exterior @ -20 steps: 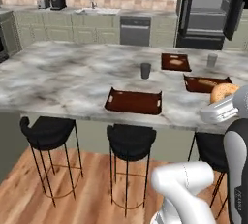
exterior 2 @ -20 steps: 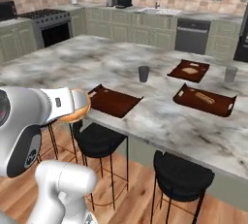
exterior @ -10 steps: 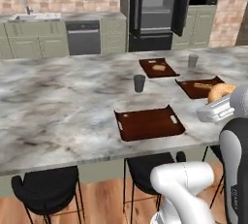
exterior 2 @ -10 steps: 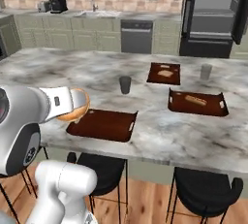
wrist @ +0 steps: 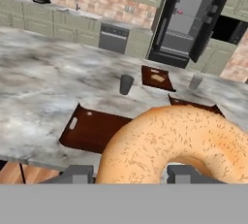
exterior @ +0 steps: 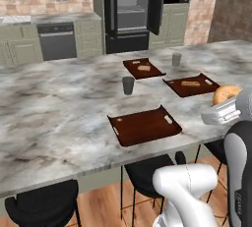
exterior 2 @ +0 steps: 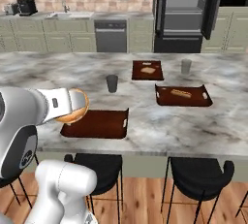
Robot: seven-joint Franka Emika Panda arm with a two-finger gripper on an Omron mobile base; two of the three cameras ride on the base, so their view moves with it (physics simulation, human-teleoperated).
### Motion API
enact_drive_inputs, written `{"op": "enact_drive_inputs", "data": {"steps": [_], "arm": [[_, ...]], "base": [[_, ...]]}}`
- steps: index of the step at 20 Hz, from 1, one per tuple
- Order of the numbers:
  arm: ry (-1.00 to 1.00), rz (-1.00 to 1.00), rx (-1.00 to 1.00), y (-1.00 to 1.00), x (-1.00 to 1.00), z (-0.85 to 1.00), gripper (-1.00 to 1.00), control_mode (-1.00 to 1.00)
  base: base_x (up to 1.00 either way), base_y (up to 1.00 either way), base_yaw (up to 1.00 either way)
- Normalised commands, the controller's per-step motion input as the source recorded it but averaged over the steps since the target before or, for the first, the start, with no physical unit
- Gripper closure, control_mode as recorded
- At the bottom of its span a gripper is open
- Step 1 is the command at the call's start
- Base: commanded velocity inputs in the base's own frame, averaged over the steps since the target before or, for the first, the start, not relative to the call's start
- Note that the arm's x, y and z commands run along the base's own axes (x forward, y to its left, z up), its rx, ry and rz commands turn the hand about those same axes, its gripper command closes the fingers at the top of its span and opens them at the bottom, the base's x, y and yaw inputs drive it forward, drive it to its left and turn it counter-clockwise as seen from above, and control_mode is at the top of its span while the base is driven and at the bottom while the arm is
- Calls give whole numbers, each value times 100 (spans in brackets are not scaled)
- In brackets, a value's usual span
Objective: Take the donuts from the fridge and place them on the empty tray on the dining counter.
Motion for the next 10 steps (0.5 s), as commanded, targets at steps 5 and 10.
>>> {"op": "enact_drive_inputs", "data": {"steps": [5, 10], "arm": [[0, 0, 0, 0, 0, 0, 100, 100], [0, 0, 0, 0, 0, 0, 100, 100]], "base": [[37, 0, 27], [55, 0, 44]]}}
